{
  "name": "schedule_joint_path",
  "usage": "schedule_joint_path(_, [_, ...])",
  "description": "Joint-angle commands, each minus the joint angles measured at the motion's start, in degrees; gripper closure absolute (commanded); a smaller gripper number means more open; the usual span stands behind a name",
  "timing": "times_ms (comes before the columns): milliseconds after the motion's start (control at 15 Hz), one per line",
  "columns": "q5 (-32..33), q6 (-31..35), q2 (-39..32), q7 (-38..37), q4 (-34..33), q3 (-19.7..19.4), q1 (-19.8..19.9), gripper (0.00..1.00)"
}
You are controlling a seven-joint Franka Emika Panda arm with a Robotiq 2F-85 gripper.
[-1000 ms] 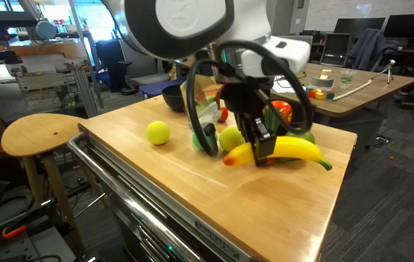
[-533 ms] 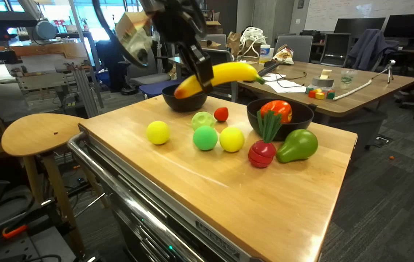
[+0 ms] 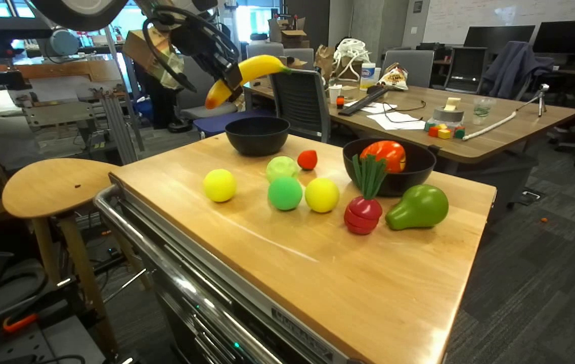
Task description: Pick up the fruit toys from the table and put them in the two black bowls.
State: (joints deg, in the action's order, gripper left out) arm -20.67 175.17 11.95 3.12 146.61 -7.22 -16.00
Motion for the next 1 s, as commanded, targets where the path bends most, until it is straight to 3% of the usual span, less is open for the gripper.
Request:
schedule_joint_path(0, [-12.7,3.3,-7.9,15.1,-10.1,-8.4,-15.5,0.87])
schedule_joint_path(133, [-19.2,1.3,-10.1,23.5,-15.5,-11.6,-21.2,0.87])
schedule_joint_path(267, [-27.0,-0.9,-13.4,31.7,-20.8,-13.0,-22.4,0.87])
schedule_joint_path(467, [-40.3,-3.6,-18.8,44.3,-26.0,-13.0,-19.2,0.87])
schedule_joint_path(933, [-59.8,-10.2,-35.8,62.8,-36.8,-11.4,-8.4,0.87])
